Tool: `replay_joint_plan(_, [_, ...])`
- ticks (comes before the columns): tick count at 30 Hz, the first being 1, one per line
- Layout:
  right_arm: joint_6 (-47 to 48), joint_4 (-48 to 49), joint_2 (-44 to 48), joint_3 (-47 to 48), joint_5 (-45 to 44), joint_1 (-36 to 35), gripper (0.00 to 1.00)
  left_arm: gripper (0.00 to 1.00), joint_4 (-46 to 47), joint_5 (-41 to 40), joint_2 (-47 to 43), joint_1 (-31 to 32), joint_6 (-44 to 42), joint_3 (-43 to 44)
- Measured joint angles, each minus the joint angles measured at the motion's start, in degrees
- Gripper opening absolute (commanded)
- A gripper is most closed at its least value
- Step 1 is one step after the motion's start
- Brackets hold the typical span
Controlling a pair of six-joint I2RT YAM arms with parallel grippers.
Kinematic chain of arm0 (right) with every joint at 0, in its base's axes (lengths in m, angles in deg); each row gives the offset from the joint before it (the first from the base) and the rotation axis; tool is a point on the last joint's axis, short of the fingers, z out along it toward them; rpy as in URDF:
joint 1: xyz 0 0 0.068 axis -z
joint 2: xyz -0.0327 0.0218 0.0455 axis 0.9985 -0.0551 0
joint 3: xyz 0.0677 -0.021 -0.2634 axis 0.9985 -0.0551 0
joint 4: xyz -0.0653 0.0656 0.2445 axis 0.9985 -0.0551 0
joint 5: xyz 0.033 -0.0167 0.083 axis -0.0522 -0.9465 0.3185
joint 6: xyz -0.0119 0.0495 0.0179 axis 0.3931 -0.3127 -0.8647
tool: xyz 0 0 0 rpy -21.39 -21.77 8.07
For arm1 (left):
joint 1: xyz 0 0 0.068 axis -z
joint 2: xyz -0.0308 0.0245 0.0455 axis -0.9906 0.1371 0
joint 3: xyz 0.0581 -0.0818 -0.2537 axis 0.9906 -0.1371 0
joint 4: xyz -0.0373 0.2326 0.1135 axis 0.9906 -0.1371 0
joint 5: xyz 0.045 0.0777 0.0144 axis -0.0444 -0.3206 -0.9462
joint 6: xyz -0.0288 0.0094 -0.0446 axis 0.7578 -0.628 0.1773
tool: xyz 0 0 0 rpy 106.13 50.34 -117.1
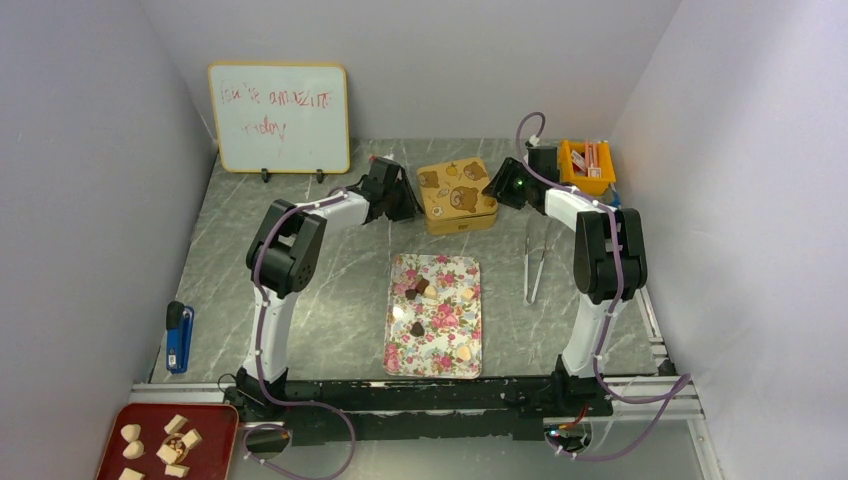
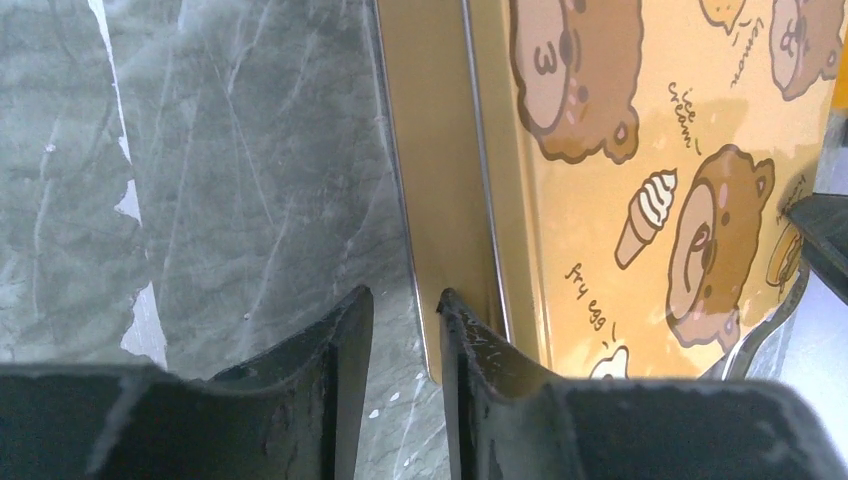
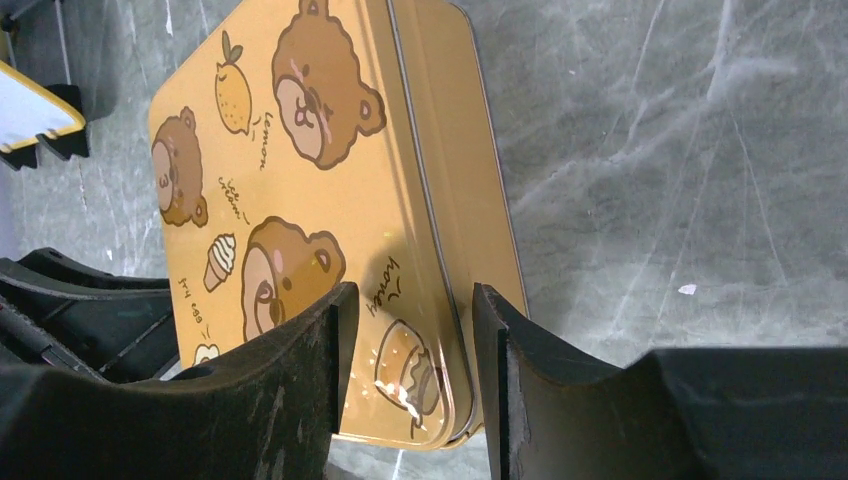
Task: Pack the chocolate
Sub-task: Close the box lid on the packing box.
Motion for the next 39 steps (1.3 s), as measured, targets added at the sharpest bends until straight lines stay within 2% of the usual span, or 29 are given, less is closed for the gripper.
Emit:
replay_joint_plan(4, [0.15, -0.61, 0.04, -0.11, -0.02, 0.0, 0.5, 0.51, -1.03, -0.17, -0.04, 0.0, -0.13, 0.0])
replay_joint_plan(7, [0.17, -0.9, 0.22, -0.13, -0.04, 0.0, 0.5, 0.52, -1.51, -0.39, -0.22, -0.02, -0.13, -0.02])
replay_joint_plan(39, [0.44, -2.19, 5.14, -6.16, -0.66, -0.81, 0.5, 0.47, -2.21, -2.8, -10.54, -0.2, -0.11, -6.73])
